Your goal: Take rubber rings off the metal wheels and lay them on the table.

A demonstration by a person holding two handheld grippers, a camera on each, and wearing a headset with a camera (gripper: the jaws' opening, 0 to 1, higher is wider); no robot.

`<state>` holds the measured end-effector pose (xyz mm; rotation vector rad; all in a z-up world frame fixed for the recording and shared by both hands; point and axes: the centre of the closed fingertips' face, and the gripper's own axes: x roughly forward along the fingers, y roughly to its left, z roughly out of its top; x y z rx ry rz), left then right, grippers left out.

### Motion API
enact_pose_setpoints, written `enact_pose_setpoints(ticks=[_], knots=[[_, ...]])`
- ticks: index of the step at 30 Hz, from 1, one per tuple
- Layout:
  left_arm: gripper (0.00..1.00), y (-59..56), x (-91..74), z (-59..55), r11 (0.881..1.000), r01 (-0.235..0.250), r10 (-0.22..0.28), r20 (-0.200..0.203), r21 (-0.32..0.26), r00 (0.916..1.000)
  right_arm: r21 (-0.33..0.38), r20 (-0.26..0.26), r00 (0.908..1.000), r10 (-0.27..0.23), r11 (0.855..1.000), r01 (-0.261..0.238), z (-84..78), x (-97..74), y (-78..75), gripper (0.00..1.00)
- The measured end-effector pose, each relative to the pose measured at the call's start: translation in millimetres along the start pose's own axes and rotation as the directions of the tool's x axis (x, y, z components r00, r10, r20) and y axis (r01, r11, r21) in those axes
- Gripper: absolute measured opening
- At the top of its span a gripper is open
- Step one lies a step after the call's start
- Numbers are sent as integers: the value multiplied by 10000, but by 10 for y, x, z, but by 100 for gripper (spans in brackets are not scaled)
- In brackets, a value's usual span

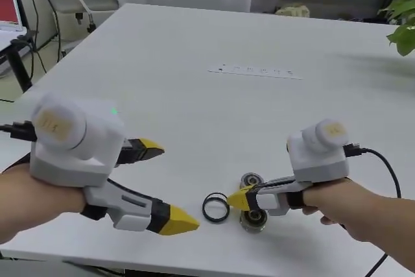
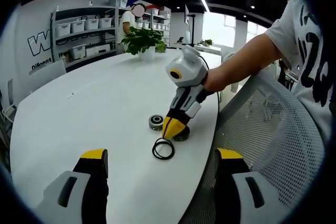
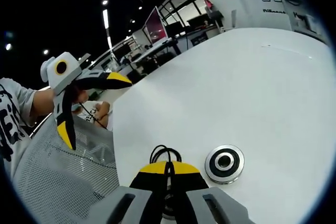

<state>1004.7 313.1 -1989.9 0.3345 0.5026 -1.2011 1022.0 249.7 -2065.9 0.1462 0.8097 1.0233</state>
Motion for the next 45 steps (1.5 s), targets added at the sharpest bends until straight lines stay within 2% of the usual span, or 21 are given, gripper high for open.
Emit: enact_pose_setpoints(ticks=[12,20,23,30,36,45], knots=[[81,30,12,-30,9999,-96,96,-151,-38,9998,-38,251,9994,-252,9997,253,55,-13,-71,2],[81,47,-1,-20,9999,-129,128,-145,-79,9998,25,871,9957,-326,9995,325,191,-122,-65,6],[81,51,-5,-13,9999,-136,135,-141,-74,9998,67,1260,9914,-350,9994,344,280,-189,-41,8],[81,33,-2,17,10000,-66,66,-116,-45,9999,73,1845,9813,-542,9985,538,375,-334,-28,12],[81,33,-11,66,10000,-43,43,-13,-17,10000,-127,2144,9745,-665,9974,708,425,-454,-4,16],[81,40,-62,114,9999,-109,110,123,-82,9999,-712,2329,9680,-934,9911,1128,408,-640,39,24]])
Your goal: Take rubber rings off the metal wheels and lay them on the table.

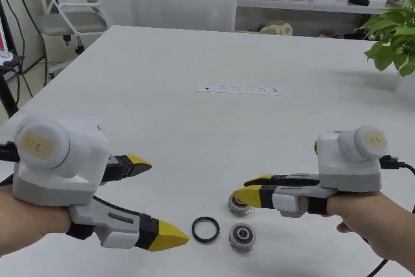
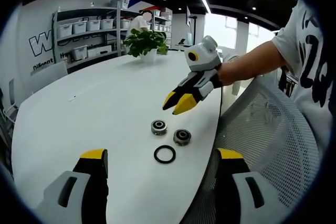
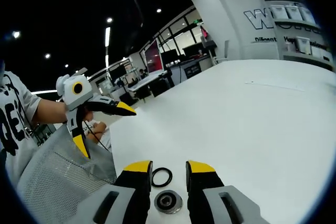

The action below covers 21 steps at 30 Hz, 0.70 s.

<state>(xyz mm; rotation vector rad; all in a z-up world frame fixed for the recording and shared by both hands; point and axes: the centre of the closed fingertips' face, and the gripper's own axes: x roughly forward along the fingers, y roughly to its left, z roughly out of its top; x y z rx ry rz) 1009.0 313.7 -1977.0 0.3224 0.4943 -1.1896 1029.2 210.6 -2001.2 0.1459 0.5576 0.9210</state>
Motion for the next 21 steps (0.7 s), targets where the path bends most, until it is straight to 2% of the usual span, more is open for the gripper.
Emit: enact_pose_setpoints(ticks=[9,21], knots=[[82,10,-61,30,9997,-178,180,154,-146,9997,-884,93,9994,-330,9955,337,32,-189,44,33],[82,-18,-123,78,9995,-308,311,248,-106,9992,-1944,80,9980,-622,9789,625,-2,-435,140,48]])
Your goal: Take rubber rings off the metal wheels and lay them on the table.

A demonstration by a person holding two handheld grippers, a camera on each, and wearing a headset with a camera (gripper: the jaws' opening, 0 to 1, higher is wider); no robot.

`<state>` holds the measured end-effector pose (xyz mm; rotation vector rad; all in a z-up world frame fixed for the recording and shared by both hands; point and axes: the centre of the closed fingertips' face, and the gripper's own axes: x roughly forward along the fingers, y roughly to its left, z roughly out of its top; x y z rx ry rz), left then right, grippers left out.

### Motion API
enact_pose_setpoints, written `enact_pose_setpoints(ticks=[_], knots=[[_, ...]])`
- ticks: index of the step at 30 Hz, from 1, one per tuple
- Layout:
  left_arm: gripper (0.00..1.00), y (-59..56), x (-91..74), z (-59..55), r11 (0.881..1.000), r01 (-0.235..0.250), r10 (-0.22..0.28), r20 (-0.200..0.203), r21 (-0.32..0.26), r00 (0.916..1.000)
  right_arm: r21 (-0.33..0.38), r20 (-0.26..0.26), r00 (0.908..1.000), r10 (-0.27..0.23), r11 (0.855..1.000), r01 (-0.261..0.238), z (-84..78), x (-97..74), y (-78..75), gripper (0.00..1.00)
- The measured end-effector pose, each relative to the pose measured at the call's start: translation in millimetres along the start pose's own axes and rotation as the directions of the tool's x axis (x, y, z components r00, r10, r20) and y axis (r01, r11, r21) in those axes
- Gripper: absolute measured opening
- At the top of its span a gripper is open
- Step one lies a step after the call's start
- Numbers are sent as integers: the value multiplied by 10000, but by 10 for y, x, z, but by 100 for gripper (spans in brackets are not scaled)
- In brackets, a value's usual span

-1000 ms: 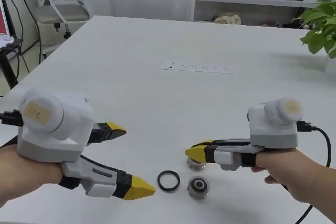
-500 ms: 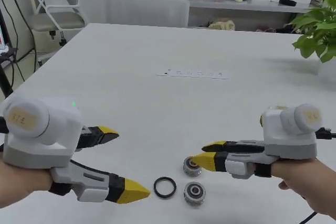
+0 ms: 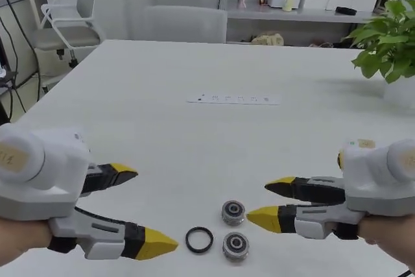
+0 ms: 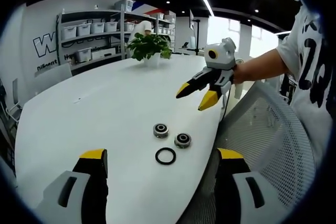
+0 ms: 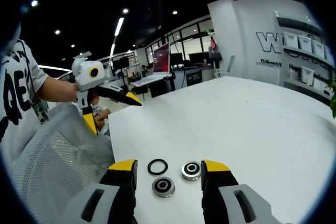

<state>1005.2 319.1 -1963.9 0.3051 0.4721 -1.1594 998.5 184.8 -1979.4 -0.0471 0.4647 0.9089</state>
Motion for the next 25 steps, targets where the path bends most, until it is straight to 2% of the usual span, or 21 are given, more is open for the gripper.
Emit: enact_pose_setpoints(ticks=[15,25], knots=[[83,-53,-15,-58,10000,5,-4,-117,63,9999,-776,-257,9990,-354,9964,333,-143,-262,17,63],[84,-33,-26,-95,9998,-100,105,-264,194,9996,-1526,-811,9959,-412,9879,284,-308,-329,36,70]])
